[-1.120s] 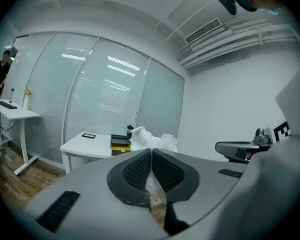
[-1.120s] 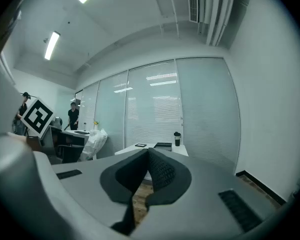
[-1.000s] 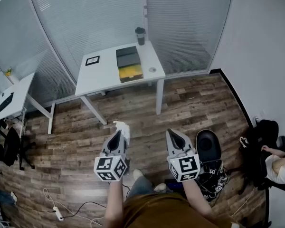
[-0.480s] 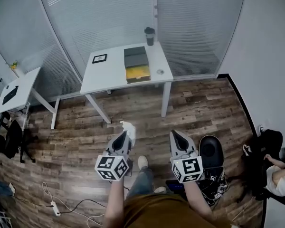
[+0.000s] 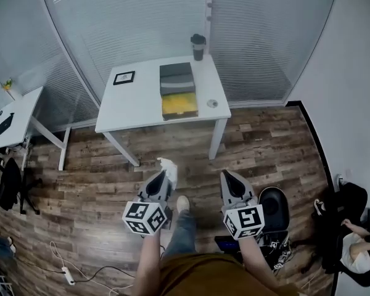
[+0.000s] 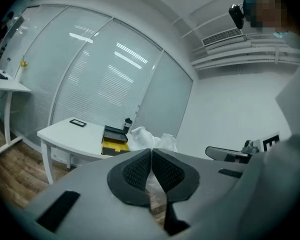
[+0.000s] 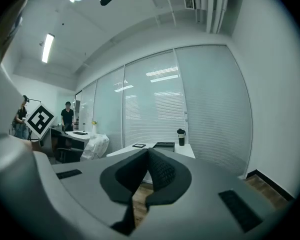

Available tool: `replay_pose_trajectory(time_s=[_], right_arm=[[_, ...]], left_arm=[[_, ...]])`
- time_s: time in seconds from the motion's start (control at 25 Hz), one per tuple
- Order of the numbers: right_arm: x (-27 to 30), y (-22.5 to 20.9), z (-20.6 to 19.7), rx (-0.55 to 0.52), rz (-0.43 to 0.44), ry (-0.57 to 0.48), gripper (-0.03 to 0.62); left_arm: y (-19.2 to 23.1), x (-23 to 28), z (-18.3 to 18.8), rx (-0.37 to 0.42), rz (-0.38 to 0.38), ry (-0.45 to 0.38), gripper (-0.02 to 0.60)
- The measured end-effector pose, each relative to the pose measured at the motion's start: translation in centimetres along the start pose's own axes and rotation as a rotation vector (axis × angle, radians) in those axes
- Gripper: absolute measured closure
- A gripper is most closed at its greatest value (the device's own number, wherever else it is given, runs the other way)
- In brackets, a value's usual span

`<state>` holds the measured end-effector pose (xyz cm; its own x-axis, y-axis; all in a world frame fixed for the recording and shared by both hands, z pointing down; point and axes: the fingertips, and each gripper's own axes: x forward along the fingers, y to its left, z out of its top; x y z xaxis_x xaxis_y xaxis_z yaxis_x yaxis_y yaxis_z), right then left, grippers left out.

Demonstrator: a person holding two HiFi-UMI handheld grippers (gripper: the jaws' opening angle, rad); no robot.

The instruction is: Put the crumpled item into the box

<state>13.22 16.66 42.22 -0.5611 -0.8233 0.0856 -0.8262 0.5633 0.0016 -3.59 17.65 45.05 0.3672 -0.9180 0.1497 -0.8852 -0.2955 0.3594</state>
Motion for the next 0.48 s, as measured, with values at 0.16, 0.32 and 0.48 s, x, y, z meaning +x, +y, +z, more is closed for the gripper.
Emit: replay_pose_trajectory(time_s=[0.16,0.32,0.48], right_arm=[[8.0,-2.4,-0.1,-0.008,-0.003,0.037,0.582],[15.3,-4.4,-0.4,-0.011,0.001,0.077,0.583],[21.5,-6.7,-1.2,-0.002,-0.012,0.120,0.582]], left_arm=[[4.2,6.8,1.8,0.025,-0.008,0.049,0.551],[8.5,13.1,3.9,0.023,-0.009,0.083,0.551],[12.0,18.4,4.9,0.039,-0.012,0.123,0.551]])
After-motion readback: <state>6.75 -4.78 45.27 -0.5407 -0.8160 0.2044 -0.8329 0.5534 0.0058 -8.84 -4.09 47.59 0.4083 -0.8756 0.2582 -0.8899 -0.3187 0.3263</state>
